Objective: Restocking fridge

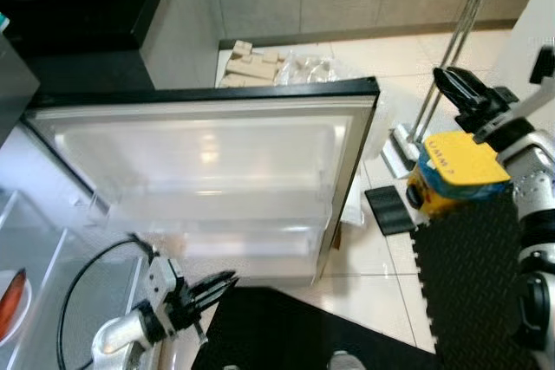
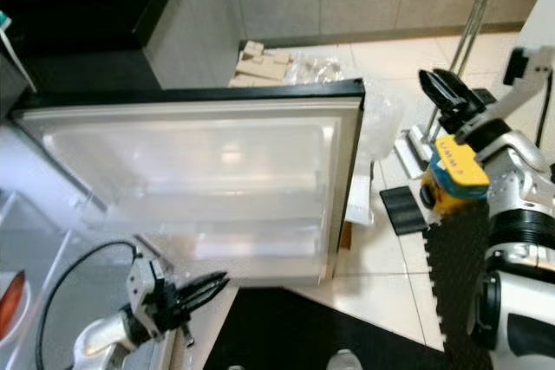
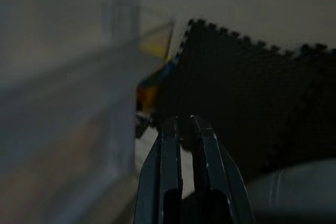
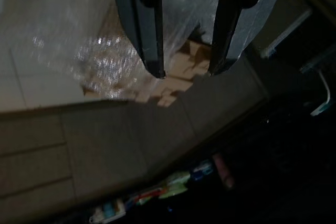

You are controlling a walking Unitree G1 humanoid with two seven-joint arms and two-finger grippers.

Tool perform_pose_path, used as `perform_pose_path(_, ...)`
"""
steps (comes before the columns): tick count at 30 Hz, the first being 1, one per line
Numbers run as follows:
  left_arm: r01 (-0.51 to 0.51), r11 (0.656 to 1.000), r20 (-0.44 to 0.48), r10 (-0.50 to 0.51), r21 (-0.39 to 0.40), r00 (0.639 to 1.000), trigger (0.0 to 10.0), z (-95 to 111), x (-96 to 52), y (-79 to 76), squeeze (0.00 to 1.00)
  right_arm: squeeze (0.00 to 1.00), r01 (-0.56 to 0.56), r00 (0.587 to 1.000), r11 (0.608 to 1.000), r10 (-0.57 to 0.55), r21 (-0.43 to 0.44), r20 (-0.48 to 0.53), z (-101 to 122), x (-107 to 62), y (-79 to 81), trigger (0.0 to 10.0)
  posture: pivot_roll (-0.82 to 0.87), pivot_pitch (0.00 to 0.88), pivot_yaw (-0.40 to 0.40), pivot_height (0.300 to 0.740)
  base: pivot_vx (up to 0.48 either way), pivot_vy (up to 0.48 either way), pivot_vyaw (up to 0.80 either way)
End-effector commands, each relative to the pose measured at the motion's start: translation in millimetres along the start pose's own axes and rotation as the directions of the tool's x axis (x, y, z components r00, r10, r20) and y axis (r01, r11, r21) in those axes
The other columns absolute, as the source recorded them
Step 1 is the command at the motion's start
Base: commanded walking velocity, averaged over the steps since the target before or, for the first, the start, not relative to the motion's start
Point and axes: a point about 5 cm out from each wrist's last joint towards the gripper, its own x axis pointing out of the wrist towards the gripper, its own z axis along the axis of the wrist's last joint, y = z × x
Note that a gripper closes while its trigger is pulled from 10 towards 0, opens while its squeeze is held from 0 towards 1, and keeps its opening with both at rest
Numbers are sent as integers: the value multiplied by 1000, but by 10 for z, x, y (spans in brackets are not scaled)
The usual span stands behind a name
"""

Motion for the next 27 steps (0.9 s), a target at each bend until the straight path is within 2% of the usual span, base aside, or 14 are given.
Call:
perform_pose_path(1,-1,1000,6,1,-1,1000,10000,79,-17,-21,0,0,-7,1000,1000,7,14,5,-41,-10,-6,10000,-156,151,73,721,0,0,0)
perform_pose_path(4,9,1000,30,-10,12,1000,10000,247,62,-59,0,0,-22,999,998,20,60,40,-65,2,-4,10000,-150,152,74,721,0,0,0)
perform_pose_path(5,17,1000,43,-18,16,999,10000,359,204,-56,0,0,-43,996,995,36,93,77,-51,32,15,10000,-147,155,75,721,0,0,0)
perform_pose_path(6,17,1000,43,-18,16,999,10000,359,204,-56,0,0,-43,996,995,36,93,77,-51,32,15,10000,-147,155,75,721,0,0,0)
perform_pose_path(7,26,1000,54,-27,18,998,10000,457,317,-61,0,0,-63,993,991,52,115,102,-43,64,34,10000,-144,155,76,721,0,0,0)
perform_pose_path(8,26,1000,54,-27,18,998,10000,457,317,-61,0,0,-63,993,991,52,115,102,-43,64,34,10000,-144,155,76,721,0,0,0)
perform_pose_path(10,36,999,51,-37,19,998,10000,627,451,-75,0,0,-128,987,983,114,131,113,-53,163,119,10000,-139,157,74,721,0,0,0)
perform_pose_path(17,11,1000,33,-12,18,999,10000,729,433,-114,0,0,-191,978,972,177,134,113,-50,270,219,10000,-134,156,61,721,0,0,0)
perform_pose_path(27,-39,999,-6,39,18,999,10000,819,409,-157,0,0,-212,977,972,211,102,25,-117,332,271,10000,-137,156,9,721,0,0,0)
